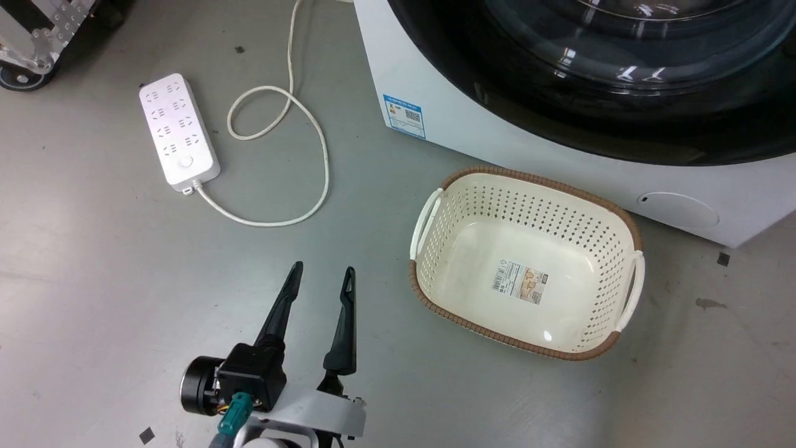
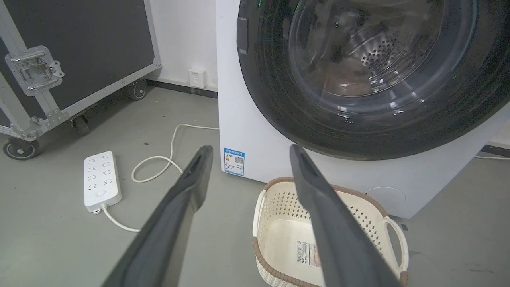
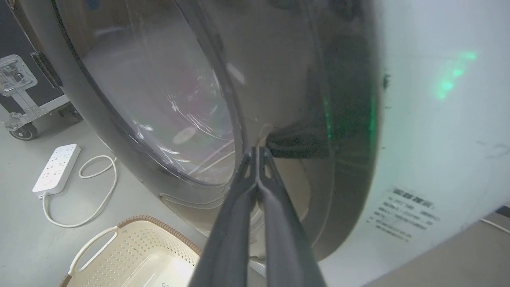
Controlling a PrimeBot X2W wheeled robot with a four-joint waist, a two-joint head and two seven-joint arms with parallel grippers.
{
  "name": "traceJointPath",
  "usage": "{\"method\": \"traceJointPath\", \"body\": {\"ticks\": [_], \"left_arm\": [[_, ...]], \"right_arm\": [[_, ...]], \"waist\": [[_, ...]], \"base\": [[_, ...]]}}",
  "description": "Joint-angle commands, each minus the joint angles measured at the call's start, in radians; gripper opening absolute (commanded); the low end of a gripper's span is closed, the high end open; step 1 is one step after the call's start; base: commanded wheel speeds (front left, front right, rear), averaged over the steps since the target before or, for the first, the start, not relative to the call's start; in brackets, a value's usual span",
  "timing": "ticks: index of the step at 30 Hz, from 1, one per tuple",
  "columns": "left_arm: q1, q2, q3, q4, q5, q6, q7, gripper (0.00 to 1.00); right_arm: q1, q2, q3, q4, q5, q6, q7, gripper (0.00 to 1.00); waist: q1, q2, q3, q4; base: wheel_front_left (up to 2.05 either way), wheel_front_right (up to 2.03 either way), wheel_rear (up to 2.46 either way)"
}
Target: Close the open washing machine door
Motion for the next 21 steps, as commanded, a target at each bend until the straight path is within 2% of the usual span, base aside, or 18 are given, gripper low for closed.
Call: {"method": "traceJointPath", "body": {"ticks": [1,2,3,4,10,14,17,21], "left_arm": [[-0.013,0.0,0.009,0.007,0.003,-0.002,-0.005,1.0],[-0.011,0.0,0.013,0.01,0.004,-0.005,-0.005,1.0],[-0.009,0.0,0.016,0.012,0.006,-0.007,-0.005,1.0],[0.001,0.0,0.035,0.022,0.008,-0.02,-0.005,1.0],[0.033,0.002,0.083,0.053,0.014,-0.055,-0.005,1.0],[0.062,0.013,0.124,0.059,0.015,-0.071,-0.005,1.0],[0.085,0.021,0.155,0.067,0.011,-0.087,-0.005,1.0],[0.103,0.025,0.182,0.073,0.012,-0.104,-0.005,1.0]], "right_arm": [[-0.027,0.018,0.0,0.039,0.004,-0.011,-0.033,0.0],[-0.021,0.029,0.004,0.046,0.009,-0.011,-0.043,0.0],[-0.012,0.04,0.011,0.051,0.011,-0.011,-0.056,0.36],[0.029,0.07,0.038,0.054,0.013,-0.011,-0.101,1.0],[0.162,0.133,0.074,-0.002,0.001,-0.011,-0.185,1.0],[0.283,0.204,0.042,-0.097,-0.019,-0.011,-0.205,1.0],[0.395,0.257,-0.023,-0.186,-0.055,-0.011,-0.209,1.0],[0.559,0.343,-0.156,-0.344,-0.164,-0.011,-0.21,1.0]], "waist": [[0.0,0.0,-0.027,-0.021],[0.0,0.0,-0.038,-0.027],[0.0,0.0,-0.05,-0.035],[0.0,0.0,-0.095,-0.064],[0.0,0.0,-0.207,-0.14],[0.0,0.0,-0.278,-0.207],[0.0,0.0,-0.318,-0.251],[0.0,0.0,-0.344,-0.295]], "base": [[0.0,0.0,0.0],[0.0,0.0,0.0],[0.0,0.0,0.0],[0.0,0.0,0.0],[0.0,0.0,0.0],[0.0,0.0,0.0],[0.0,0.0,0.0],[0.0,0.0,0.0]]}}
